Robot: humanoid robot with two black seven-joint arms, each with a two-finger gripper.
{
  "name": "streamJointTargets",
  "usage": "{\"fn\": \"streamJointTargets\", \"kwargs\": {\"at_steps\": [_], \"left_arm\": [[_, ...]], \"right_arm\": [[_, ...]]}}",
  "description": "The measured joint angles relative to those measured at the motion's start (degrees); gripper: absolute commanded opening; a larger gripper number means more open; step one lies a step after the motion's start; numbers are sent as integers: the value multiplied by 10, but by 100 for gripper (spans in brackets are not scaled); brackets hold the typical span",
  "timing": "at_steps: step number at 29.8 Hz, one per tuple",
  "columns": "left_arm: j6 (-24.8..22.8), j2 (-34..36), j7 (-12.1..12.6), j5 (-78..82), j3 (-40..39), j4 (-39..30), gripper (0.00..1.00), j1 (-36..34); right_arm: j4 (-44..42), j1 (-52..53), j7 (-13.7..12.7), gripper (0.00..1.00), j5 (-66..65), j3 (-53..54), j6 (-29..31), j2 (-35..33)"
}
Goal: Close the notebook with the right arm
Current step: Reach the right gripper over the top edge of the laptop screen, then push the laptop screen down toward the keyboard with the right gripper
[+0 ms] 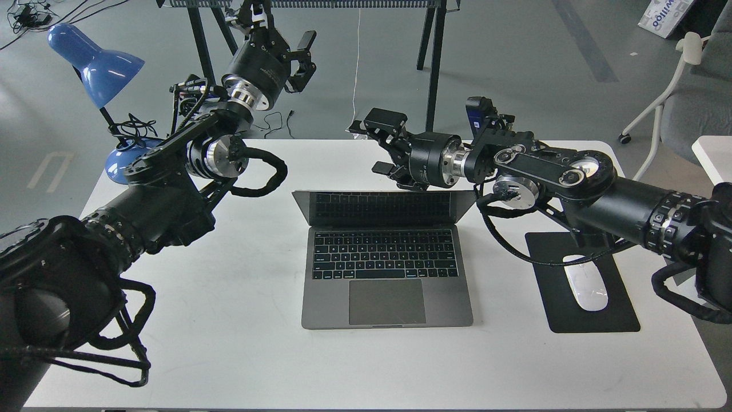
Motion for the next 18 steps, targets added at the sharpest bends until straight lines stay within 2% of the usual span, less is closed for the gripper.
{"fn": "streamJointTargets", "kwargs": {"at_steps": [9,18], "left_arm": [[0,0,0,0,0,0,100,0],[0,0,0,0,0,0,100,0]], "right_arm": [[123,-18,-4,100,-11,-45,-1,-64],[135,-70,-5,100,-35,-63,-6,-67]]}}
